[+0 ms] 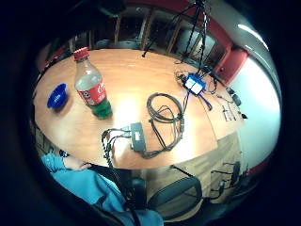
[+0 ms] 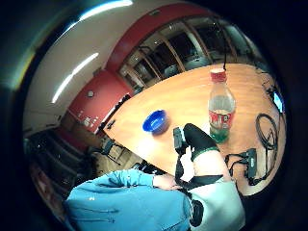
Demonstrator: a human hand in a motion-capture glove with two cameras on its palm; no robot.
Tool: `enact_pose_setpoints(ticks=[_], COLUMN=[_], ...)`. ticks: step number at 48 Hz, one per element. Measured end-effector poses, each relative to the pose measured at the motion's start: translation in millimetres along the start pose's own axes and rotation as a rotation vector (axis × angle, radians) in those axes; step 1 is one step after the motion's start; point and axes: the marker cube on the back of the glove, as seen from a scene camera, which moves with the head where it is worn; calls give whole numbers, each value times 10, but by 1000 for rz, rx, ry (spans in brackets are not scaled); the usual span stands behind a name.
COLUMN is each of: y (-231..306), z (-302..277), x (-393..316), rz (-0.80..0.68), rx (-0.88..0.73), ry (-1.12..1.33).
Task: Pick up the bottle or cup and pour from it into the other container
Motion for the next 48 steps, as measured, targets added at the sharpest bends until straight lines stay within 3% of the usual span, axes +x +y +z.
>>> enact_pose_setpoints(ticks=[5, 13, 15, 20, 23, 36, 42, 48], y=[86, 22, -3, 17, 66, -174, -437, -441], z=[76, 214, 254, 396, 490, 886, 1082, 1263], x=[59, 64, 102, 229, 257, 457, 478, 437], rz=[41, 372, 346, 57, -14, 0, 114, 154], rx=[62, 200, 217, 166, 113, 117, 186, 47], ry=[-5, -70, -85, -141, -197, -420, -548, -765])
